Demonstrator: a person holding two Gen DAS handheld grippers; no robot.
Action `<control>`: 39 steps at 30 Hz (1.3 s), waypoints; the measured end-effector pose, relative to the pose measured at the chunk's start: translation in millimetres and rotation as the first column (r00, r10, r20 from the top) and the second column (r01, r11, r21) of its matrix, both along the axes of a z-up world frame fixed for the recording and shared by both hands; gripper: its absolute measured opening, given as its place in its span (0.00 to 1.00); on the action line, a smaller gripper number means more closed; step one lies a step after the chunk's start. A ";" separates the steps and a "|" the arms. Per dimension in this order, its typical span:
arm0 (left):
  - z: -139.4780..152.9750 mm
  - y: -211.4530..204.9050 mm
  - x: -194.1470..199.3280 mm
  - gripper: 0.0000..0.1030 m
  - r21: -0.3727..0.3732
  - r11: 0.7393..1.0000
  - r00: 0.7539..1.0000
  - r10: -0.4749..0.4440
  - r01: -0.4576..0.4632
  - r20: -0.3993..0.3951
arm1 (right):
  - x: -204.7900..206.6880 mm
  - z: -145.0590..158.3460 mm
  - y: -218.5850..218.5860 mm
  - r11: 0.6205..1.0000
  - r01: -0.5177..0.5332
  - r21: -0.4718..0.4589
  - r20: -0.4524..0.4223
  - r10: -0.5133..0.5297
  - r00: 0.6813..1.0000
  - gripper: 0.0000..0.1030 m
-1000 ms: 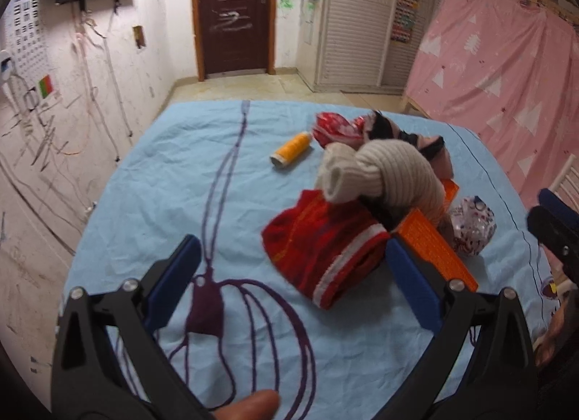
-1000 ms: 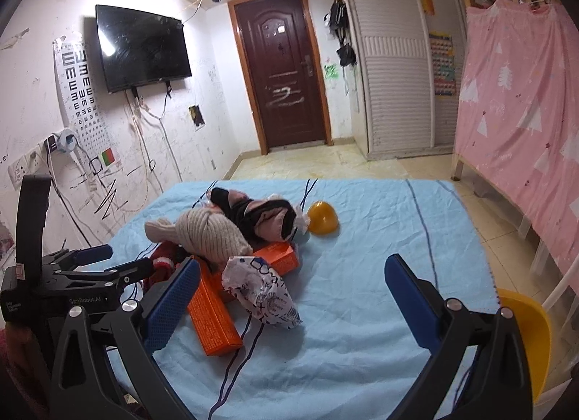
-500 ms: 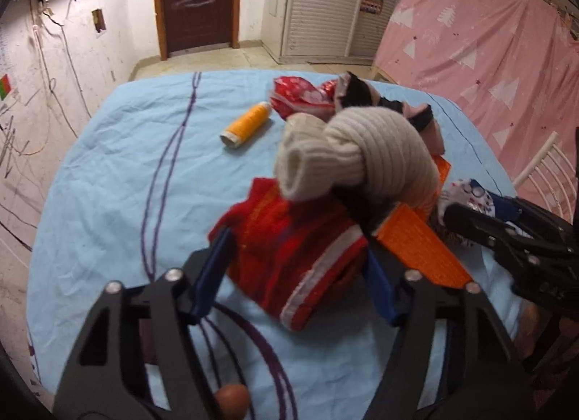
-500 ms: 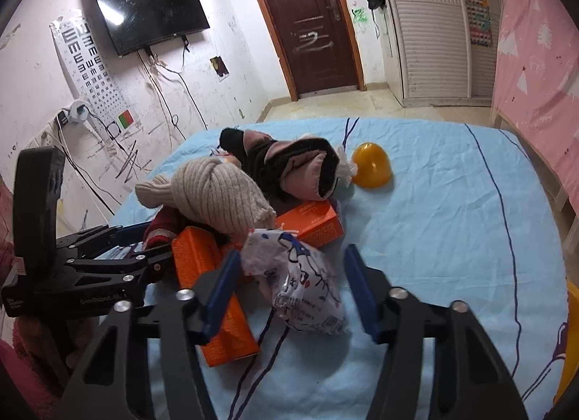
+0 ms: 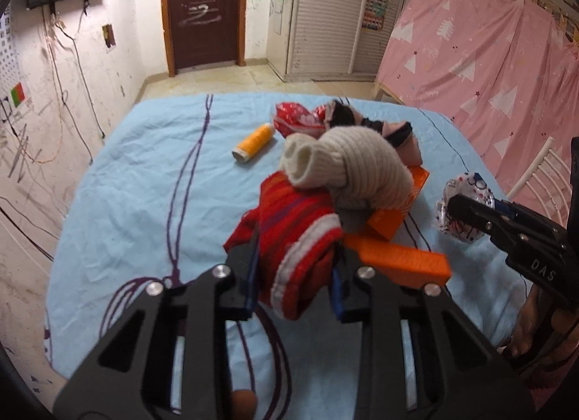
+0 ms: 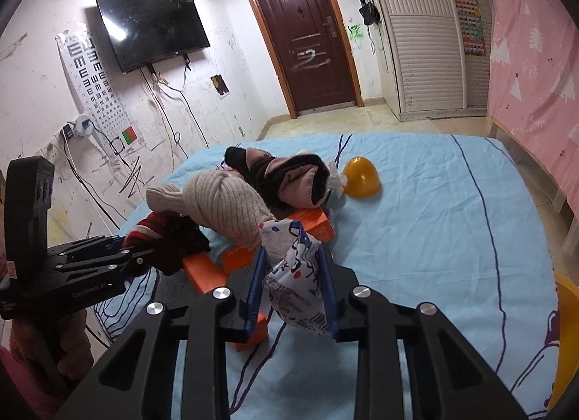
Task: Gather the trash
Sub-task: 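Grasp the red knit hat with the left gripper while the right grasps the clear plastic wrapper, then carry both items over the yellow bin and open both grippers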
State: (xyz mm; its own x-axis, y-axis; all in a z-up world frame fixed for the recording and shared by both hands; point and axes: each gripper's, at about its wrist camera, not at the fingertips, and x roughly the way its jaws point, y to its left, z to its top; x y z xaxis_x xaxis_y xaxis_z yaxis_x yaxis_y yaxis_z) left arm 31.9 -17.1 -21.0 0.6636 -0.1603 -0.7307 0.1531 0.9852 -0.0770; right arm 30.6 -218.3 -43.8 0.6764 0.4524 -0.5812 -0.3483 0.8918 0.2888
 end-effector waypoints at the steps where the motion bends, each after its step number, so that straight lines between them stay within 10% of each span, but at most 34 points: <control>1: 4.2 -0.8 -4.4 0.28 0.009 1.000 1.000 0.003 -0.003 0.015 | -1.7 1.2 -1.4 1.000 0.003 0.006 0.005 -0.003 1.000 0.22; 13: 45.9 -7.6 -28.9 0.28 0.061 0.998 0.988 0.018 -0.028 0.154 | -19.8 12.6 -32.9 0.997 0.031 0.077 0.053 -0.035 0.998 0.22; 24: 63.0 -34.7 -29.9 0.28 -0.067 0.989 0.982 -0.123 0.134 0.146 | -34.0 27.1 -72.0 0.985 0.136 0.101 0.103 -0.147 0.984 0.22; 39: 77.9 -210.9 -4.0 0.28 -0.066 0.863 0.863 -0.493 0.501 0.112 | -67.2 30.1 -200.8 0.864 0.476 0.163 0.125 -0.497 0.859 0.22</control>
